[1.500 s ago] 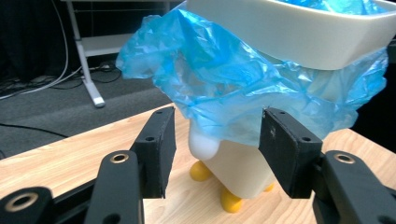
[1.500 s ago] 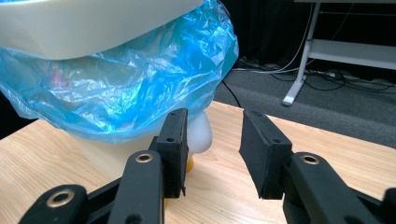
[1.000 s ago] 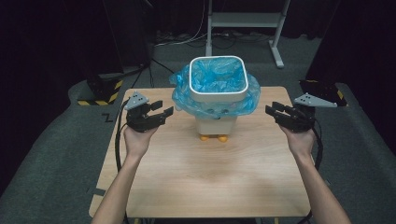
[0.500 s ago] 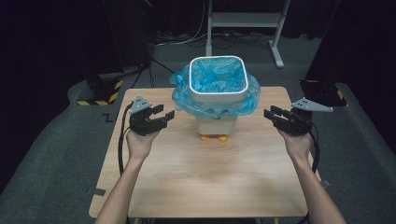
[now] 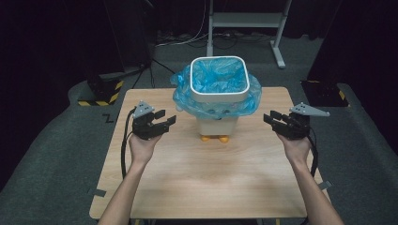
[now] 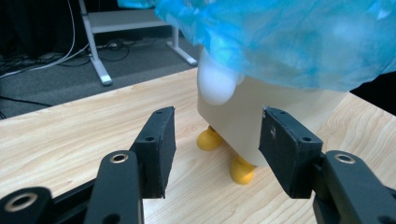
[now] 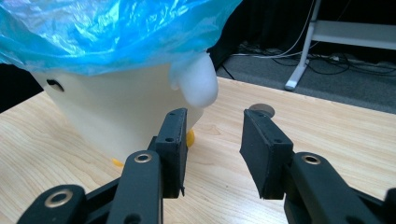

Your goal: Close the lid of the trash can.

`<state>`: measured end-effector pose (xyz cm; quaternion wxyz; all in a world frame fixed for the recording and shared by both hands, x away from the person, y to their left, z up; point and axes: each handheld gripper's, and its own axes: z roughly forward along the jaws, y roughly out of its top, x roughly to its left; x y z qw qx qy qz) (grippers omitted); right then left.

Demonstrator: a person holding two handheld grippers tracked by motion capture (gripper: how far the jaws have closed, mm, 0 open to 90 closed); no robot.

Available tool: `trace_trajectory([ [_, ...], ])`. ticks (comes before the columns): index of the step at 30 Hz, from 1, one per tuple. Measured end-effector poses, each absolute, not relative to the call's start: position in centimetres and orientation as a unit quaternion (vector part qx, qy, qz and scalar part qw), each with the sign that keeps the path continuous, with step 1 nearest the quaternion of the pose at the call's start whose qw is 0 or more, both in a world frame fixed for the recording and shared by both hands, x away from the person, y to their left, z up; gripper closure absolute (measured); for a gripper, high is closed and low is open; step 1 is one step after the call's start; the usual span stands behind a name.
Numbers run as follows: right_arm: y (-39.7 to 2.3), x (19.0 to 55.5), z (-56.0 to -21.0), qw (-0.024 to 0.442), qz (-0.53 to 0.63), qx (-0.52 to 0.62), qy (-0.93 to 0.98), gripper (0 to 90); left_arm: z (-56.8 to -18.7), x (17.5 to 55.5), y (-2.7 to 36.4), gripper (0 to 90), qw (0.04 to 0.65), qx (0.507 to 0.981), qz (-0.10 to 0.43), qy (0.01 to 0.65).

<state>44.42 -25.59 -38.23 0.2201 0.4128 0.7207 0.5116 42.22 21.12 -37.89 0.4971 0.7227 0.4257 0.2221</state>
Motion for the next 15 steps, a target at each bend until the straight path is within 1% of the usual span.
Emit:
trace_trajectory([
  [9,-25.5,44.4,-39.3,0.215,0.507,0.419,0.722,61.0,-39.0,42.4,21.0,45.8,0.489,0.727,0.215,0.433],
  [15,-25.4,44.6,-40.2,0.211,0.502,0.421,0.726,61.0,-39.8,42.6,20.7,45.6,0.475,0.732,0.220,0.435],
])
